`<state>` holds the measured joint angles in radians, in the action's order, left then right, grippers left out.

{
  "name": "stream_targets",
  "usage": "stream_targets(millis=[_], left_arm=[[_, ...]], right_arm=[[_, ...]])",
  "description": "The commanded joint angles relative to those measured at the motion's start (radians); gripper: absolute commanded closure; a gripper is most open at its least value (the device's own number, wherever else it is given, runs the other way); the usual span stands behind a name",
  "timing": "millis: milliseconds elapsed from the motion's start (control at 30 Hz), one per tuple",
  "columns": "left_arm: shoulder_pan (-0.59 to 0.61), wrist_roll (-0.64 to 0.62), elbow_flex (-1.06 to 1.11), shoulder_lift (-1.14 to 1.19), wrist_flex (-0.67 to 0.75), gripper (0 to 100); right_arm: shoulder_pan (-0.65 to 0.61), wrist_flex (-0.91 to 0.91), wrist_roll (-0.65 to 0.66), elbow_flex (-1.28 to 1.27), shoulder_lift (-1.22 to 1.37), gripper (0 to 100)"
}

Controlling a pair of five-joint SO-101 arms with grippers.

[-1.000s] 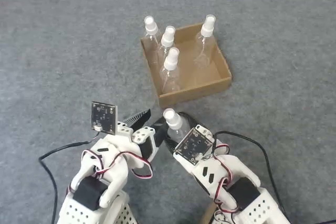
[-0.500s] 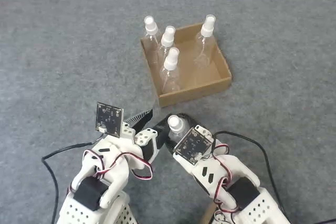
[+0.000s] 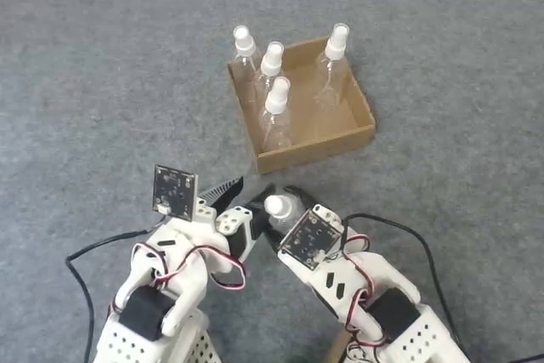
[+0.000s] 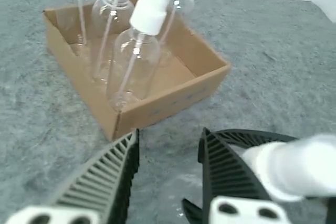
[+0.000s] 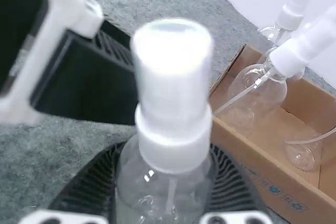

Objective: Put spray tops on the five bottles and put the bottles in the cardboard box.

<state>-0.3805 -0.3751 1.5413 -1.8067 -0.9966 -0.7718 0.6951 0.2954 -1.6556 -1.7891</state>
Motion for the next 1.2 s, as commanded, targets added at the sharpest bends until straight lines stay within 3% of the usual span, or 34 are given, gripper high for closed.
stream_targets(millis=[0,1167], left_arm=[[0.038,0.009,-0.008,-0.017,0.029,83],[0.368,0.009,-0.048,-0.018,0.031,83]], right_arm=[[-0.013,-0.027,-0.006,0.032,-0.027,99.2],[-0.013,-0.027,-0.002,0.032,-0.027,99.2]])
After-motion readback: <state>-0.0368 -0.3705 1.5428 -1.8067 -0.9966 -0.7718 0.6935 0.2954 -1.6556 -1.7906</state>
